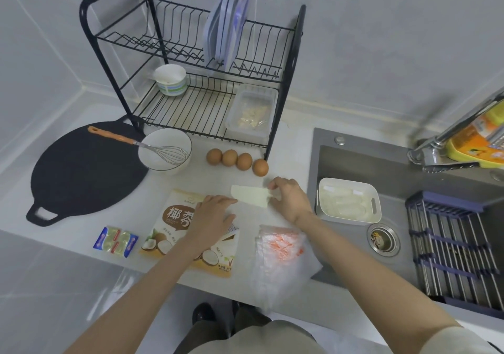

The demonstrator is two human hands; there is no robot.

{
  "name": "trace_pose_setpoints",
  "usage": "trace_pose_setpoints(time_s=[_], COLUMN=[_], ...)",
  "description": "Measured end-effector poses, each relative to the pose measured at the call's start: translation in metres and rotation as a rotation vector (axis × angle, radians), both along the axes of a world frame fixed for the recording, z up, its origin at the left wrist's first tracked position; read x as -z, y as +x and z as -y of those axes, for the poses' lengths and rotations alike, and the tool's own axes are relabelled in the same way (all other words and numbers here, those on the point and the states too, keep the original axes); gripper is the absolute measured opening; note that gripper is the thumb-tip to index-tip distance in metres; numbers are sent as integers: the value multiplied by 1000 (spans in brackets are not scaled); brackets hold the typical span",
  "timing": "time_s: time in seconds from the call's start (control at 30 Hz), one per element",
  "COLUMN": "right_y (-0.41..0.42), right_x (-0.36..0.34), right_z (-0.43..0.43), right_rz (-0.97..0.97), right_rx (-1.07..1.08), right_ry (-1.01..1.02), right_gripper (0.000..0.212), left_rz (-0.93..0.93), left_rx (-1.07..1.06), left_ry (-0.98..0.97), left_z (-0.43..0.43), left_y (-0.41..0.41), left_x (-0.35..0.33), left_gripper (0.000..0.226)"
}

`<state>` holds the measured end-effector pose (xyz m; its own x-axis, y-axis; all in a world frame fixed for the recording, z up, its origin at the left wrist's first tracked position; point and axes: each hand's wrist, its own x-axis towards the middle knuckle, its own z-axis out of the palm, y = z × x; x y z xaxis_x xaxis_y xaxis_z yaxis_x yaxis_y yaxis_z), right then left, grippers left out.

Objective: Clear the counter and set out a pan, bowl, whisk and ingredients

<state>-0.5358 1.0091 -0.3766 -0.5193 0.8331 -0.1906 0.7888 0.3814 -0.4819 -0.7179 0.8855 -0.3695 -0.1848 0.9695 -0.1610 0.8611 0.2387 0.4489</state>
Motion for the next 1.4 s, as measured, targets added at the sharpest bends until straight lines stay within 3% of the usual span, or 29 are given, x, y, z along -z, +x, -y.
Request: trace_pose_setpoints(time_s=[0.17,0.27,0.4,0.6,0.7,0.87,1.33,1.4], right_y=[14,22,20,14,12,8,11,11], right_x=[-15,-19,-21,-16,-6,10,7,2], right_z=[22,45,76,128,149,164,160,163], right_rz=[-42,40,187,476,564,465,426,397], right_rx=[-80,-150,-184,-135,-1,139,239,255], right_ry=[-49,-49,-37,-159,-262,-285,-321,-276], right_gripper=[26,35,58,111,109,99,95,85], left_rz=[-38,-51,-92,-70,-52,-82,-15,-3], left_rx=[-53,-121,-182,-145,-99,-54,-4,3], left_ry=[82,23,-56,-299,-305,-308,-310,-298], left_z=[11,26,43,60,63,66,70,71], left_y=[2,-5,-22,-42,-42,-42,-27,-29], left_x=[0,4,8,17,21,24,24,19], left_gripper=[43,63,87,98,101,98,93,92])
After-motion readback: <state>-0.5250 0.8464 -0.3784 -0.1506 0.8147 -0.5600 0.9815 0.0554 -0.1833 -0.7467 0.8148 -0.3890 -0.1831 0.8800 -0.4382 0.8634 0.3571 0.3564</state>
